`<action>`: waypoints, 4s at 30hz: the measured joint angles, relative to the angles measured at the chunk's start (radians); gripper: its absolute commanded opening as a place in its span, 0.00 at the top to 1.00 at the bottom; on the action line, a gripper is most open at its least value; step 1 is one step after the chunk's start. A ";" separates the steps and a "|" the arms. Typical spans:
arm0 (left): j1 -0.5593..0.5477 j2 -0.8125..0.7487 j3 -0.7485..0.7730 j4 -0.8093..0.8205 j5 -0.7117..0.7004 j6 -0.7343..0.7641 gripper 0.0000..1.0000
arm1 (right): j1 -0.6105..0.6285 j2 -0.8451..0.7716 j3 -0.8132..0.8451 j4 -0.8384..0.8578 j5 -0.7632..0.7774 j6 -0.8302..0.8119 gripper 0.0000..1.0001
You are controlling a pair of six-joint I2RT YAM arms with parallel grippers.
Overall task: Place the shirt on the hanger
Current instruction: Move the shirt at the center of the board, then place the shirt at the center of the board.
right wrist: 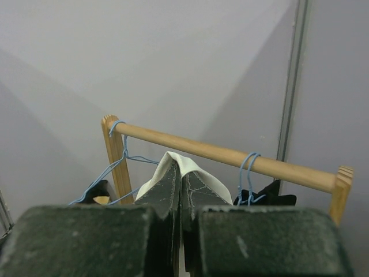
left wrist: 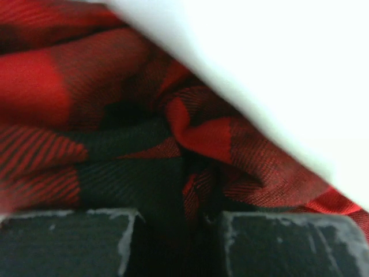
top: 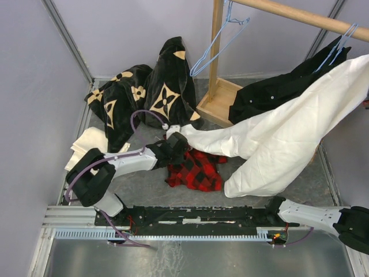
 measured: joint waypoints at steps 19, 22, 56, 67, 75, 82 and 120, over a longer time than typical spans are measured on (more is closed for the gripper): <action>0.749 -0.415 0.272 -0.531 -0.137 0.194 0.97 | 0.000 -0.050 0.047 0.013 0.027 -0.048 1.00; 0.838 -0.401 0.299 -0.557 -0.134 0.225 0.97 | 0.000 -0.035 0.047 -0.008 0.005 -0.019 1.00; 0.902 -0.666 0.254 -0.525 0.128 0.331 0.01 | 0.000 0.449 0.139 -0.035 -0.279 0.206 1.00; 0.806 -0.665 0.236 -0.497 0.183 0.350 0.01 | 0.000 0.268 -0.328 0.064 -0.412 0.309 1.00; 0.806 -0.676 0.203 -0.492 0.211 0.350 0.01 | 0.123 0.293 -0.781 0.161 -0.485 0.530 1.00; 0.806 -0.678 0.179 -0.492 0.227 0.349 0.00 | 0.224 0.426 -0.912 0.225 -0.483 0.665 0.42; 0.773 -0.657 0.123 -0.469 0.335 0.309 0.00 | 0.221 0.174 -1.096 -0.108 -0.280 0.773 0.15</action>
